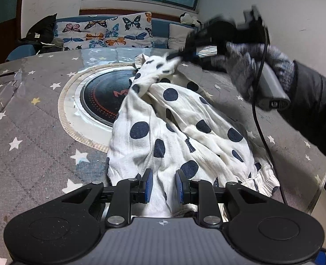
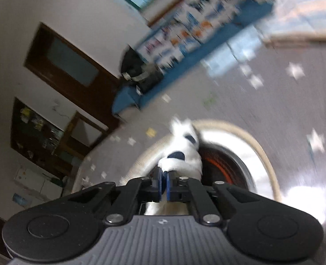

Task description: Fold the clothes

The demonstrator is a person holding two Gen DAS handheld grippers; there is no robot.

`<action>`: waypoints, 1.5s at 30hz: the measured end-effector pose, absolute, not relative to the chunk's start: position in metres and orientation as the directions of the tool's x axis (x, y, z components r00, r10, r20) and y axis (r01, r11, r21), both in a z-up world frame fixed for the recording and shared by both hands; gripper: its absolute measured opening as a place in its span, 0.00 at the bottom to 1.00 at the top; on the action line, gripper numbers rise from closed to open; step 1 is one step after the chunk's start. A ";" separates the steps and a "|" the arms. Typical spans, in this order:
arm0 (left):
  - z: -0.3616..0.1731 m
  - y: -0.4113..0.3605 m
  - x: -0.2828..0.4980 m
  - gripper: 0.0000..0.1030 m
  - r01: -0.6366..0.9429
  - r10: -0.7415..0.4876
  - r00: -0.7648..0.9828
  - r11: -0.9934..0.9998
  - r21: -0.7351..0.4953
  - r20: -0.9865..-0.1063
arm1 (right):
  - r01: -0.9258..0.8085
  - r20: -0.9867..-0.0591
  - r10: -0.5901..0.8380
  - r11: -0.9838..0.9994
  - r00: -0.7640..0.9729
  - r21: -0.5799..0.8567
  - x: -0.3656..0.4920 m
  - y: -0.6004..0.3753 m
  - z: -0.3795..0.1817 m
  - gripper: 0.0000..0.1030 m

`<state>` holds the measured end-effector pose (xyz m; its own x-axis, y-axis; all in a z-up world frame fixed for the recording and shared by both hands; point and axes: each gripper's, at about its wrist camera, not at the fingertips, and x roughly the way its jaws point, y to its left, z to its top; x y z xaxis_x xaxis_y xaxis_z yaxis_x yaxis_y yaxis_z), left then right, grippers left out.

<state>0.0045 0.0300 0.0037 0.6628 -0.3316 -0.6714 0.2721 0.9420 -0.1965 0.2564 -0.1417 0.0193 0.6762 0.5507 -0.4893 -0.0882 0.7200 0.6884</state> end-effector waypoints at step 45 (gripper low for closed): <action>0.000 0.033 0.005 0.29 0.261 -0.356 0.676 0.935 -0.242 -0.646 | -0.276 -0.646 0.496 0.866 0.581 0.417 0.255 -0.102 0.049 0.35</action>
